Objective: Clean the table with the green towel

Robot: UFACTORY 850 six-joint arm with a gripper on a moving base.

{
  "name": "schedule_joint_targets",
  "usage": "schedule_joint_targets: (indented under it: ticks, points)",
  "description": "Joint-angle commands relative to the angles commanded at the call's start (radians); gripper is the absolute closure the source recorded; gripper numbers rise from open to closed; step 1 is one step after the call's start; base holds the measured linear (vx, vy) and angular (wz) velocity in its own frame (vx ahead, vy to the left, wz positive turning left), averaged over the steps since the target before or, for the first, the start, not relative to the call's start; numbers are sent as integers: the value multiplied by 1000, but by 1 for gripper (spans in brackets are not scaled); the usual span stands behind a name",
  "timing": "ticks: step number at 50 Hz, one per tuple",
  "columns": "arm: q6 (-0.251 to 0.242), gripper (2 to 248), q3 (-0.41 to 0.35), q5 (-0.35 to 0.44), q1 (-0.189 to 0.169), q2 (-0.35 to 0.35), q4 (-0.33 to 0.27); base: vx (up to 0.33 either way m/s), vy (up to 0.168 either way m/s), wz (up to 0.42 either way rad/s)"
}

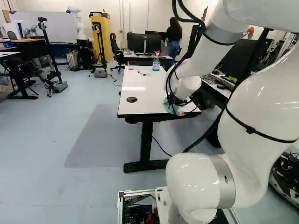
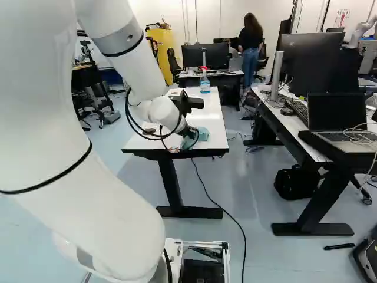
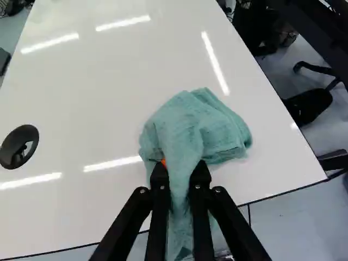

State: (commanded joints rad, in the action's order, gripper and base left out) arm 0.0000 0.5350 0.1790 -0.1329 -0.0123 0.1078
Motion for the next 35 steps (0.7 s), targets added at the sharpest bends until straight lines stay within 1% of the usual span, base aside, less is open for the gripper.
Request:
schedule_joint_targets:
  ticks: [8,11,23,35]
  points:
    - [0,205,7,0,31,7,0,0,0,0]
    - [0,205,11,0,38,11,0,0,0,0]
    - [0,205,11,0,38,9,0,0,0,0]
    - [0,205,3,0,38,-26,0,0,0,0]
